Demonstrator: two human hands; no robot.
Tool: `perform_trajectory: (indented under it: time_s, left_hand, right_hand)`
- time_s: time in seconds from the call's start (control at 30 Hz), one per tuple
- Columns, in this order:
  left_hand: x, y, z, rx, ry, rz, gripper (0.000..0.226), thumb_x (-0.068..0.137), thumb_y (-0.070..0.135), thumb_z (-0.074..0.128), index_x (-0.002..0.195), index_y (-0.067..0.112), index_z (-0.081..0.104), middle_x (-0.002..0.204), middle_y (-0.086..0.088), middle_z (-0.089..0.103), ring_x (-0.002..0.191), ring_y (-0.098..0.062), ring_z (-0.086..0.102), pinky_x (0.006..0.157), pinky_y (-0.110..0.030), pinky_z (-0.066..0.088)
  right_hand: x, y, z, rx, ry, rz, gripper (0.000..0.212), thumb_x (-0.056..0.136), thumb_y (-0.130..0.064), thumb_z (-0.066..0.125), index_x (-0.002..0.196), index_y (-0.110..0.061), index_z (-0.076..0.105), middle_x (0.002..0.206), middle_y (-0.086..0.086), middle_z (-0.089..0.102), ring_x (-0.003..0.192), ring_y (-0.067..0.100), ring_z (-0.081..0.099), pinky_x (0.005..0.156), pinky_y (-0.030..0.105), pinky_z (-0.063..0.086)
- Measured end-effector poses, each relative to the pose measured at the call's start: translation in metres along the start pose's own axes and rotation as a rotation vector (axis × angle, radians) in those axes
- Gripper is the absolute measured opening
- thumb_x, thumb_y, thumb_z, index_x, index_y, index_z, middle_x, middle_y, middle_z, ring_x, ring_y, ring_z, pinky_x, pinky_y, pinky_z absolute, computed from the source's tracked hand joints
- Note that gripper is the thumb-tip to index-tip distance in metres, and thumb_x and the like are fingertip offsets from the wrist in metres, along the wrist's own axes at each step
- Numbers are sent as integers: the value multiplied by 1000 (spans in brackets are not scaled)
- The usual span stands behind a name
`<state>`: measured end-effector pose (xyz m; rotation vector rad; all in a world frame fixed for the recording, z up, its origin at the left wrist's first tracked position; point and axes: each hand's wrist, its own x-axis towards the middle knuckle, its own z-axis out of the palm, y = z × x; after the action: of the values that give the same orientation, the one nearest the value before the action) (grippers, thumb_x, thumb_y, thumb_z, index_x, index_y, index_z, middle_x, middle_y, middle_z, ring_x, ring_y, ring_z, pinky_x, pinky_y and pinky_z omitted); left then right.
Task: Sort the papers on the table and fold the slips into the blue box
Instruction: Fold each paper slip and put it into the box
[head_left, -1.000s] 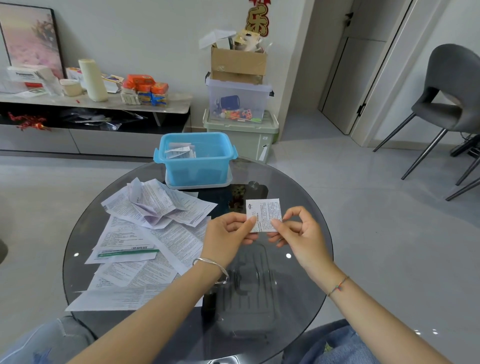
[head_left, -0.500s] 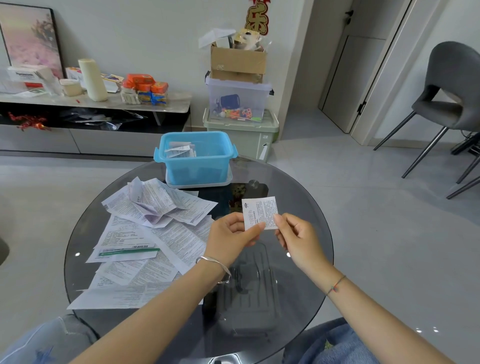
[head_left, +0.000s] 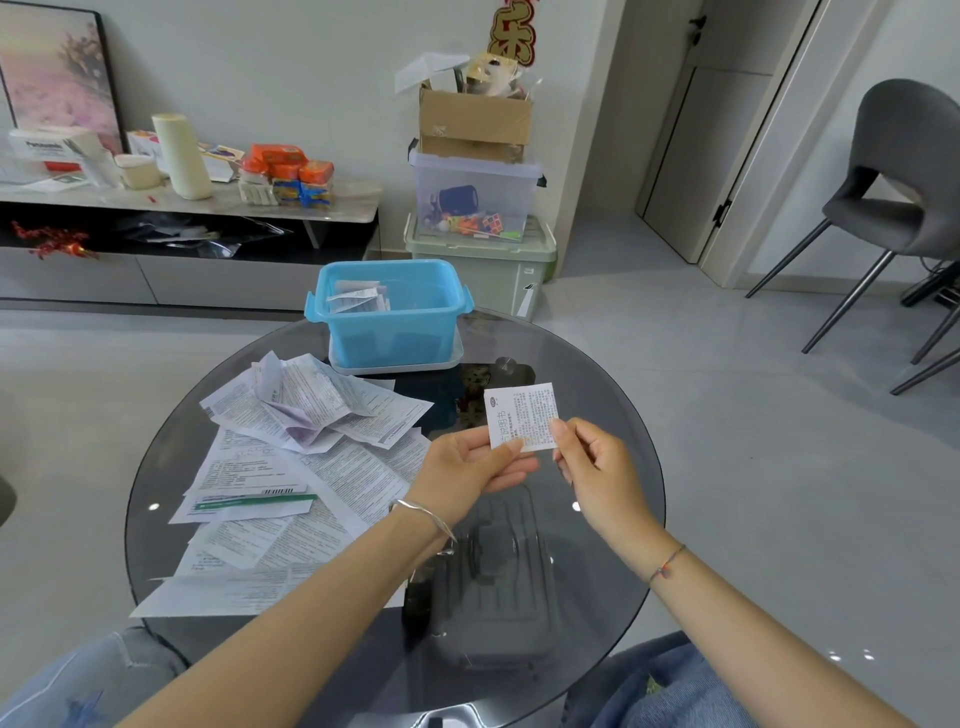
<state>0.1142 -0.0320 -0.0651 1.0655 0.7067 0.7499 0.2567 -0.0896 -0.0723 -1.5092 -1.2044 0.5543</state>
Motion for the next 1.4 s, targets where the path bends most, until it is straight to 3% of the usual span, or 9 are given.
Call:
perform_trajectory:
  time_s: [0.1, 0.27, 0.43, 0.57, 0.67, 0.8, 1.17, 1.3, 1.4]
  left_hand:
    - [0, 3, -8, 41, -45, -19, 18, 95, 7, 53, 109, 13, 63, 89, 0, 75, 83, -12, 72, 67, -15, 55]
    - [2, 17, -47, 121, 80, -45, 29, 98, 20, 51, 122, 7, 61, 93, -3, 75, 88, -16, 72, 70, -17, 56]
    - [-1, 28, -46, 314, -28, -214, 38, 95, 47, 47, 109, 18, 66, 99, 1, 74, 87, -17, 72, 70, -26, 58]
    - [-2, 21, -35, 459, -128, -173, 19, 90, 32, 62, 94, 16, 72, 81, 2, 73, 65, -4, 65, 63, -17, 53]
    - [0, 13, -32, 425, -76, -116, 10, 89, 22, 65, 95, 15, 71, 76, 5, 73, 61, -2, 64, 59, -14, 52]
    - [1, 4, -28, 314, 48, -78, 9, 89, 20, 65, 89, 11, 66, 79, 4, 75, 70, -4, 70, 61, -15, 54]
    - [-3, 12, -34, 391, -64, -116, 20, 92, 19, 61, 109, 10, 66, 99, -3, 74, 79, -16, 72, 68, -20, 58]
    - [-2, 13, -35, 301, -7, -108, 18, 93, 16, 59, 107, 8, 68, 90, -2, 75, 76, -15, 72, 67, -18, 58]
    - [-2, 14, -34, 245, -11, -138, 22, 93, 17, 60, 112, 10, 67, 89, -2, 75, 75, -13, 72, 64, -17, 57]
  right_hand:
    - [2, 0, -1, -1, 1, 17, 39, 99, -23, 47, 62, -10, 45, 52, 3, 38, 46, 10, 29, 45, 17, 26]
    - [13, 7, -30, 146, 65, 160, 38, 100, -22, 46, 65, -8, 39, 46, -6, 30, 42, 8, 23, 45, 21, 20]
    - [7, 9, -31, 88, -267, 274, 39, 97, -27, 50, 63, -10, 44, 44, -3, 33, 43, 11, 25, 48, 24, 21]
    - [5, 4, -24, 18, -441, 274, 40, 98, -28, 48, 73, 3, 51, 45, -5, 38, 44, 10, 28, 49, 23, 24]
    - [4, 2, -21, 73, -367, 262, 35, 98, -29, 47, 72, -6, 56, 52, -1, 52, 45, 10, 41, 48, 23, 31]
    - [4, -3, -16, 93, -402, 242, 17, 94, -20, 56, 90, -7, 66, 75, 1, 71, 61, 13, 62, 51, 20, 45]
    - [1, -6, -7, 61, -367, 208, 8, 95, -10, 55, 96, -12, 63, 75, -4, 73, 56, 11, 62, 53, 25, 46]
    - [0, -8, -8, 111, -294, 147, 34, 96, -7, 51, 126, -24, 50, 88, 2, 74, 66, 15, 65, 56, 27, 50]
    - [-1, -9, -8, 76, -266, 54, 42, 95, 1, 49, 121, -30, 57, 105, 1, 72, 80, 10, 67, 61, 21, 51]
